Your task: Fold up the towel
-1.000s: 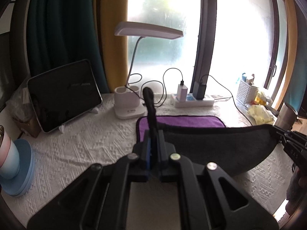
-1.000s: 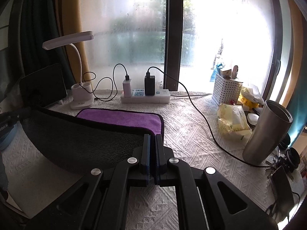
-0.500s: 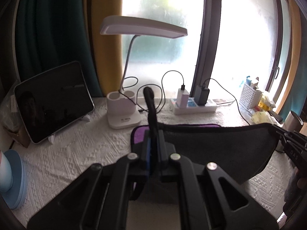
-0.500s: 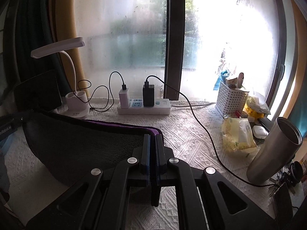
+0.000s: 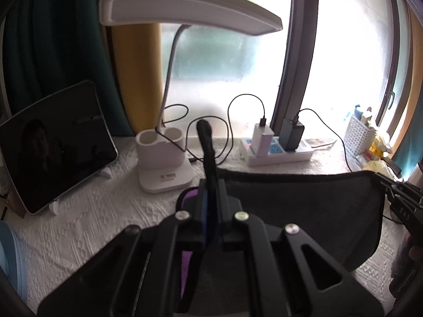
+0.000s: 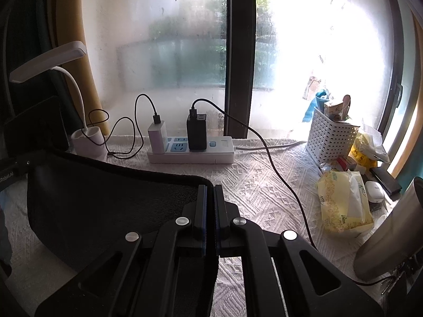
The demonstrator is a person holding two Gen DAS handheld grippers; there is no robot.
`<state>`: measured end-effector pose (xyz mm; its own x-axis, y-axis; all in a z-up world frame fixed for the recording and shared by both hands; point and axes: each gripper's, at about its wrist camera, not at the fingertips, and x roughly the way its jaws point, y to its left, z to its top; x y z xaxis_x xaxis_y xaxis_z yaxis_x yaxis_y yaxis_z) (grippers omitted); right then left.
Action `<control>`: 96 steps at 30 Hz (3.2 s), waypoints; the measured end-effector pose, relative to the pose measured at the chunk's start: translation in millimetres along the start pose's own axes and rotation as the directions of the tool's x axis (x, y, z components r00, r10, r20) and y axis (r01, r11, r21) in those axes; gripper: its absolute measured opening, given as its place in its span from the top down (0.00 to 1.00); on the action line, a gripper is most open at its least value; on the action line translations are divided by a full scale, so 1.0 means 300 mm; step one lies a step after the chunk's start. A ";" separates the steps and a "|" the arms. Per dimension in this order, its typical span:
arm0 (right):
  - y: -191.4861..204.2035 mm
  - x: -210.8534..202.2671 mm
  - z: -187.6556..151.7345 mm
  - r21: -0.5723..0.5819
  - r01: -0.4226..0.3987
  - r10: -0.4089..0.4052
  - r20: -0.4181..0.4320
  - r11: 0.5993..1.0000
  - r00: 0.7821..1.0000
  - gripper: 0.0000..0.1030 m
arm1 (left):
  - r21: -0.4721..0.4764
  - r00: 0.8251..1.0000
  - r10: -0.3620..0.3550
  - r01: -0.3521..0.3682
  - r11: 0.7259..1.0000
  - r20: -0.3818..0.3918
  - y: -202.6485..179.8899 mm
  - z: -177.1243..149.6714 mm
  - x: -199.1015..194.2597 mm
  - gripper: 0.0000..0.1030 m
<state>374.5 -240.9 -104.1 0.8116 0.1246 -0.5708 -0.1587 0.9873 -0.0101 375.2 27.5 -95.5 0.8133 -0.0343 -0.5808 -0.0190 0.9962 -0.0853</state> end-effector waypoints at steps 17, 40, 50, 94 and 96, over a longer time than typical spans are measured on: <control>0.017 0.280 0.045 -0.031 -0.033 0.030 -0.089 0.999 0.996 0.95 | -0.024 0.996 0.040 -0.043 0.999 -0.085 0.042 0.008 0.260 0.95; 0.009 0.491 -0.015 -0.024 -0.016 0.010 -0.251 1.000 0.968 0.92 | -0.009 0.973 0.090 -0.094 0.995 -0.213 0.052 -0.033 0.408 0.92; -0.005 0.409 0.014 -0.013 0.002 -0.005 -0.194 1.000 0.981 0.44 | -0.011 0.972 0.157 -0.161 0.987 -0.178 0.060 -0.014 0.321 0.83; 0.125 -0.429 -0.061 -0.048 0.011 -0.009 0.044 0.999 0.999 0.33 | -0.021 0.987 0.156 -0.156 0.988 0.036 -0.037 -0.079 -0.483 0.07; 0.130 -0.462 -0.070 -0.048 0.008 -0.006 0.053 0.999 0.999 0.33 | -0.017 0.986 0.160 -0.159 0.987 0.040 -0.042 -0.088 -0.516 0.07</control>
<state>244.2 -221.9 -42.7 0.8409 0.1239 -0.5267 -0.1787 0.9824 -0.0541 234.2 18.2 -25.9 0.8224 0.1285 -0.5542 -0.1580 0.9874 -0.0055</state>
